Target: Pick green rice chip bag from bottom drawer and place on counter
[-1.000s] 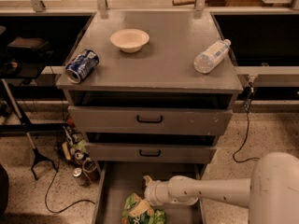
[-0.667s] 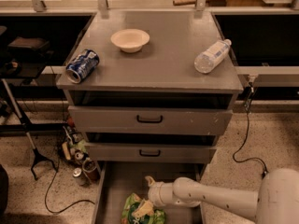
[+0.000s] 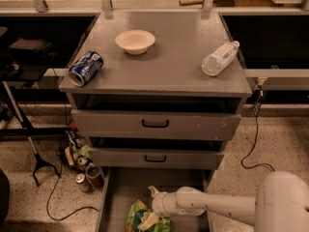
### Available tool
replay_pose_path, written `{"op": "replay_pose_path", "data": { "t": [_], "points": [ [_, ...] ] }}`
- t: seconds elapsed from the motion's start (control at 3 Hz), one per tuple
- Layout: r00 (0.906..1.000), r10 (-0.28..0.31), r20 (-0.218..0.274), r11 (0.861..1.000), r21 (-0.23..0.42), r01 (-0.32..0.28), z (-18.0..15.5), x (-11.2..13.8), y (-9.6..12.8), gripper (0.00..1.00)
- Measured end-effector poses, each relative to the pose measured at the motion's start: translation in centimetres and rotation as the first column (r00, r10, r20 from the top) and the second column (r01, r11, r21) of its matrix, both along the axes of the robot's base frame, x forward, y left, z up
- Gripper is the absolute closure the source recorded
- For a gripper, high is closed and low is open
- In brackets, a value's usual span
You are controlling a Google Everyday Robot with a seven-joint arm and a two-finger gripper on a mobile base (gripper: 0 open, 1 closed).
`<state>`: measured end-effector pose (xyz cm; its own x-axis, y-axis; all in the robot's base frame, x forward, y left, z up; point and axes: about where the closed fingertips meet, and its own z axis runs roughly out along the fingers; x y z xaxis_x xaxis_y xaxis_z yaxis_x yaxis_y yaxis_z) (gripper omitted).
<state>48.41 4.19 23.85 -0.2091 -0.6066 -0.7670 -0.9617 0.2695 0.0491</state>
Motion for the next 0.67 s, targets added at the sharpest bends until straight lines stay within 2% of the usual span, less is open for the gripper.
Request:
{"op": "replay_pose_path", "data": {
  "t": [0.33,0.67],
  "points": [
    [0.9986,0.042,0.031,0.994,-0.105,-0.039,-1.8,0.0,1.0,0.00],
    [0.9973,0.055,0.049,0.983,-0.181,-0.045,-3.3,0.6,1.6,0.00]
  ]
}}
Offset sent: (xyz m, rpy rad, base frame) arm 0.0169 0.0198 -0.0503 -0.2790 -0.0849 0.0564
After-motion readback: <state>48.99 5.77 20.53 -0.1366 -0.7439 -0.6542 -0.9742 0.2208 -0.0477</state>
